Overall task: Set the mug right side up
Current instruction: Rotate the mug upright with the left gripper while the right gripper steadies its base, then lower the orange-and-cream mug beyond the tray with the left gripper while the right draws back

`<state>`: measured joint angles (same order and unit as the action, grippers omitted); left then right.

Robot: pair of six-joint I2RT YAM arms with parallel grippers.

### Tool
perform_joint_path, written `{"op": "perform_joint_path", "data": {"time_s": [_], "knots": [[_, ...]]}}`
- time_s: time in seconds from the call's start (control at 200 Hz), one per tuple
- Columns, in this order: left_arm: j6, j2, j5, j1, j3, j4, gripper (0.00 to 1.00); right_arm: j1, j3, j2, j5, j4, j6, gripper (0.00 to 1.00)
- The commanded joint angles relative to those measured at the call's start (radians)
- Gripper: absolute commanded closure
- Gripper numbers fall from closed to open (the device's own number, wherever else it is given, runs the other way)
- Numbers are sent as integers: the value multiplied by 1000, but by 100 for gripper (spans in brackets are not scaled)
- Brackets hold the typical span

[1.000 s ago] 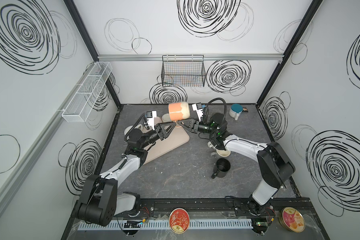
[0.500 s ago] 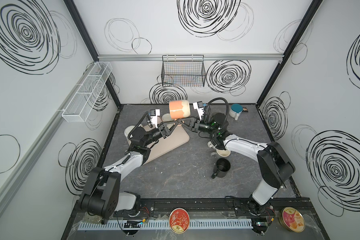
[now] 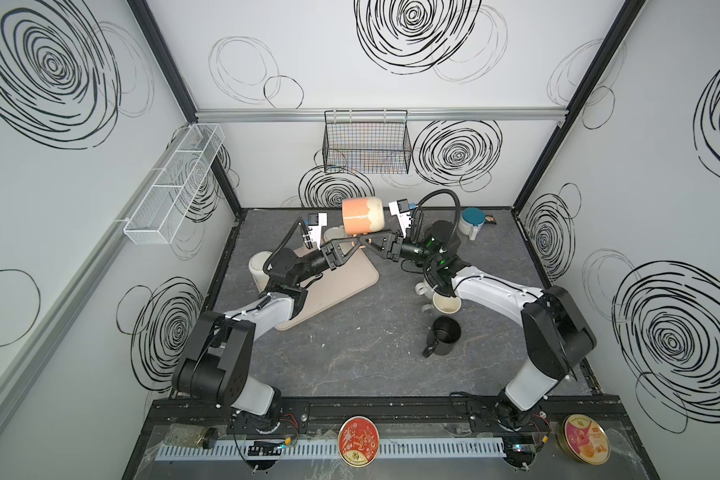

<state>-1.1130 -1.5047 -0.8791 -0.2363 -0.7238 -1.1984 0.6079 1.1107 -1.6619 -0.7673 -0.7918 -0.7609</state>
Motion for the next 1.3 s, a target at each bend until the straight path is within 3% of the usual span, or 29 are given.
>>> {"op": "perform_joint_path", "data": {"time_s": [0.0, 0.285, 0.475, 0.78, 1.071, 1.296], "knots": [[173, 36, -10, 9, -97, 55, 100, -41, 13, 86, 103, 202, 137, 51], [1001, -9, 203, -41, -401, 1021, 100, -157, -46, 234, 267, 482, 273, 49], [1340, -196, 389, -98, -675, 1415, 100, -254, -101, 289, 283, 518, 255, 50], [1700, -537, 672, -170, -1083, 1761, 100, -340, -173, 329, 280, 550, 269, 51], [1884, -782, 686, -176, -1395, 1891, 100, -379, -183, 301, 275, 571, 296, 51], [1913, -932, 701, -191, -1570, 1889, 100, -386, -170, 255, 267, 562, 288, 51]]}}
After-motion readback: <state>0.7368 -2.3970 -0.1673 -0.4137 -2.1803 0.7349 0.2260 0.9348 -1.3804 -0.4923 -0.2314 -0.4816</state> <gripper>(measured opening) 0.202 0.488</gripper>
